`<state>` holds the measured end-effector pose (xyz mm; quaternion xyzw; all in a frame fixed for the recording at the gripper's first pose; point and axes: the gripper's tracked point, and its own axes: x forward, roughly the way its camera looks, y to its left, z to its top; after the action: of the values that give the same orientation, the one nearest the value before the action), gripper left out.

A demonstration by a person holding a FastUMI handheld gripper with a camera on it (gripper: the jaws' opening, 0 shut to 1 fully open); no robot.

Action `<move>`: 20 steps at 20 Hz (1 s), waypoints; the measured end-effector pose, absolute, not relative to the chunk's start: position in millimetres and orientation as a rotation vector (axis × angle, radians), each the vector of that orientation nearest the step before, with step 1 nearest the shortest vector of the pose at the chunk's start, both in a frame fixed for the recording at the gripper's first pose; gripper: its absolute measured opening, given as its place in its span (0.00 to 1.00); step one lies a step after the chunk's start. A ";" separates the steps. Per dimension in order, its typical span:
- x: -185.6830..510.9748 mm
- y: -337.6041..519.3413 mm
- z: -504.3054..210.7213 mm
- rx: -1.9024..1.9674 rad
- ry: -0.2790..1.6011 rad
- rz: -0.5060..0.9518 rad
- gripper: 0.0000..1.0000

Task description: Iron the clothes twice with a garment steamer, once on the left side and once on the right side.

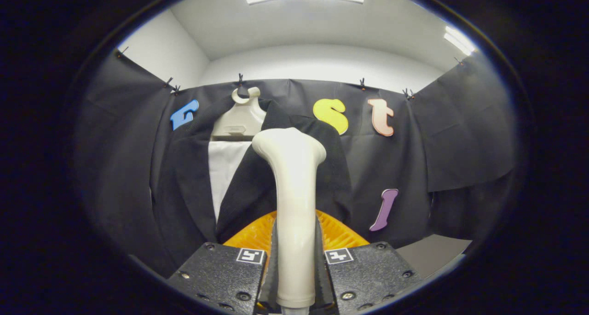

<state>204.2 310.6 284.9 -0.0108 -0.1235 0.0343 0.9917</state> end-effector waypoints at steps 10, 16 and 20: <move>179.4 321.6 200.5 -0.047 -0.121 0.078 0.34; 167.3 316.3 146.9 -0.067 -0.029 0.061 0.34; 158.8 311.5 116.8 -0.087 0.016 0.049 0.35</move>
<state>158.8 311.5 116.8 -0.0432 0.0082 0.0247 0.9987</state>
